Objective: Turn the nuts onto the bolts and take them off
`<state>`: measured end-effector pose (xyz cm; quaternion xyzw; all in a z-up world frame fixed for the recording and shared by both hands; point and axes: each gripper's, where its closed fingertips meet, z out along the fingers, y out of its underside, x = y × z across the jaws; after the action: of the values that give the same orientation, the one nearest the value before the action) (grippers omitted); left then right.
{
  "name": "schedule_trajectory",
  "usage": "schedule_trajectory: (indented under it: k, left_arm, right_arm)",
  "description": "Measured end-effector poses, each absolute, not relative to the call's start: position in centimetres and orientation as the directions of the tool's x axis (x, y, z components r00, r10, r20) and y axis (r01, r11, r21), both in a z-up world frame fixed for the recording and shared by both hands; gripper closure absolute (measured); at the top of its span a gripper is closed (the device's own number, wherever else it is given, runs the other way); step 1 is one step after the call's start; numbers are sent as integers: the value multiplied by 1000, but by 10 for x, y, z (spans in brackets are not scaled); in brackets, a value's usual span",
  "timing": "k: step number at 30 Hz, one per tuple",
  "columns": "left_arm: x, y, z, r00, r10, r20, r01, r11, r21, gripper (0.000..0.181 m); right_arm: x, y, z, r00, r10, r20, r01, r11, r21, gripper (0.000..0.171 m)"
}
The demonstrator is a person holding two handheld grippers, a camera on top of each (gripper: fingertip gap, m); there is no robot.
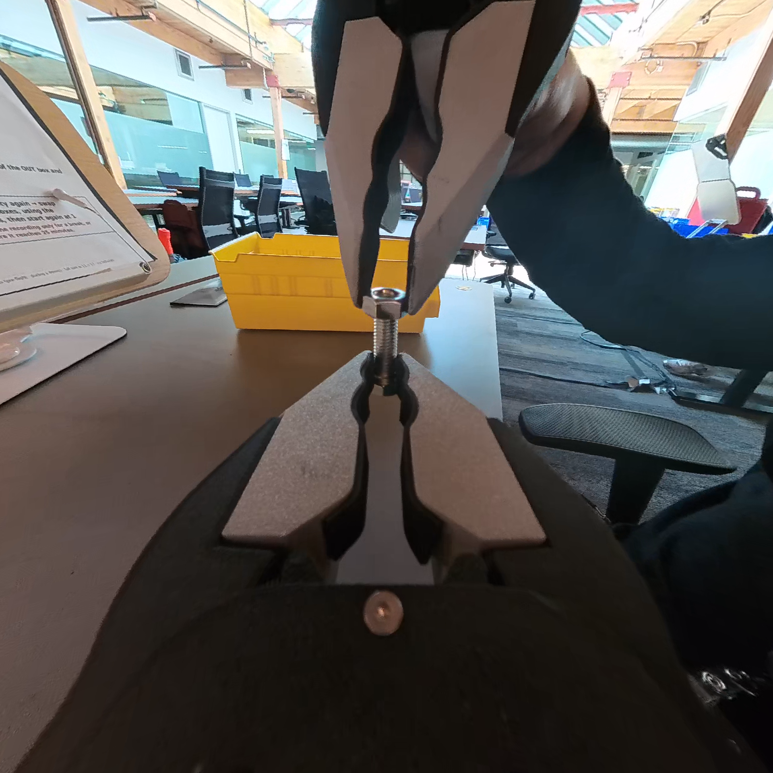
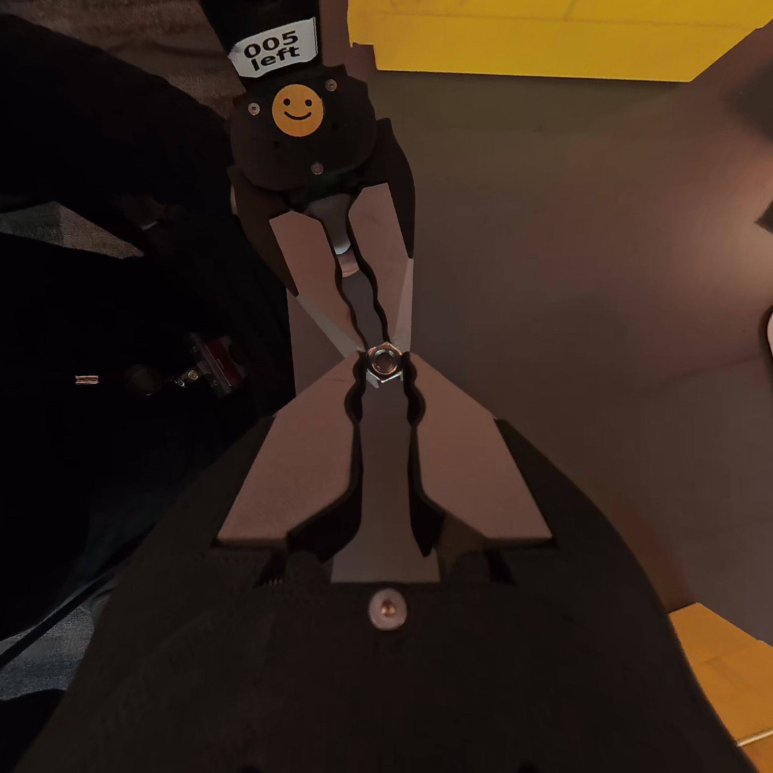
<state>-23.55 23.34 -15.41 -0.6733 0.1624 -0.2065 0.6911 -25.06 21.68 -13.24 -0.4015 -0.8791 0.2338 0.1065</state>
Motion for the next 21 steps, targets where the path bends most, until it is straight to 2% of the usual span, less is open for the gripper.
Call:
schedule_trajectory:
  k: [10,21]
  left_arm:
    - [-238,235,-155,883,-469,16,27,19,-999,174]
    - [-245,238,-157,908,-418,4,9,9,-1000,174]
  right_arm:
    - [-252,218,-133,-625,781,-2,683,546,-485,158]
    - [-257,222,-135,-509,860,33,757,465,-458,157]
